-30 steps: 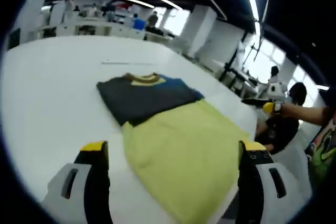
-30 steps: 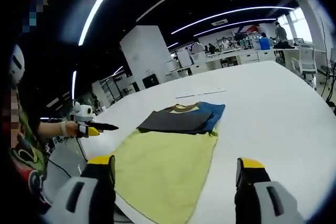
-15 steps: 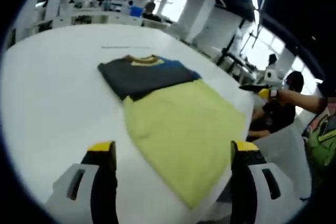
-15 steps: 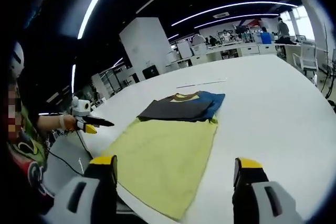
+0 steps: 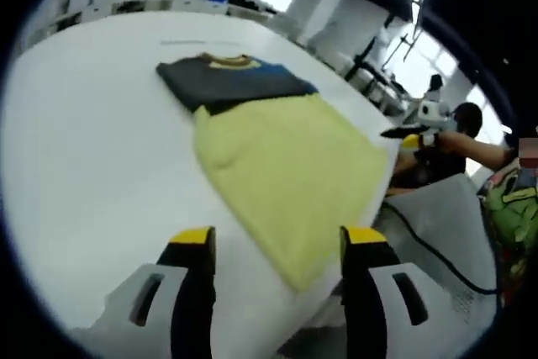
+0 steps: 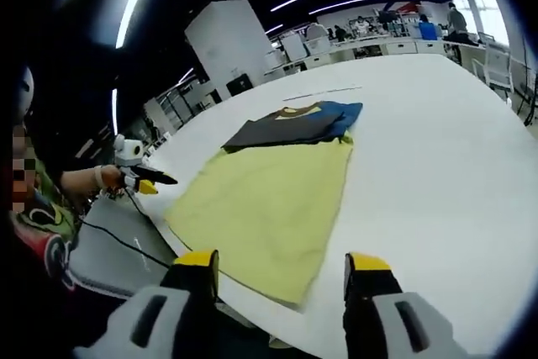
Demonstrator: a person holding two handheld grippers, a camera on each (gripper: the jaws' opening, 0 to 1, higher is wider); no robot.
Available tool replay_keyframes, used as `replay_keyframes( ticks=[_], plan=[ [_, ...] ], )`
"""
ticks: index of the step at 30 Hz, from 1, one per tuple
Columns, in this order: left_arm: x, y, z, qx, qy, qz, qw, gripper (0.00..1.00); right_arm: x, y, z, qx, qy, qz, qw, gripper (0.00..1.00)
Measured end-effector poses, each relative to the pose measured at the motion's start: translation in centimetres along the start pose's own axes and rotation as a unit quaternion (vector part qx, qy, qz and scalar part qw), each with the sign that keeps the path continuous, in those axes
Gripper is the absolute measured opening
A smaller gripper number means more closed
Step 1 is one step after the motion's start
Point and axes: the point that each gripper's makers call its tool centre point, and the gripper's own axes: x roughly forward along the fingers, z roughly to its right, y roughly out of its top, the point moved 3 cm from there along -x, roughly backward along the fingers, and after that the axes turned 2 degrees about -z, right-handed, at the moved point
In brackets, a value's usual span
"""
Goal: Fold the garment on the visible template until the final outline fits inside the template.
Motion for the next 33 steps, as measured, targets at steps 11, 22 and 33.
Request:
replay_keyframes(
  ticks=[11, 22, 33],
  plan=[
    [0.4, -3.1, 0.6, -0.028, -0.018, -0.057, 0.9978, 0.37, 0.0, -2.2, 0.6, 0.021, 0.000, -0.033, 0.9992, 0.44],
    [0.8, -3.9, 0.8, -0.064, -0.010, -0.063, 0.9959, 0.15, 0.5, -3.1, 0.9, 0.053, 0.002, -0.043, 0.9977, 0.28],
    [1.7, -4.1, 1.4, -0.078, -0.014, -0.066, 0.9946, 0.03, 1.2, -2.9, 1.0, 0.073, 0.005, -0.043, 0.9964, 0.14]
  ],
)
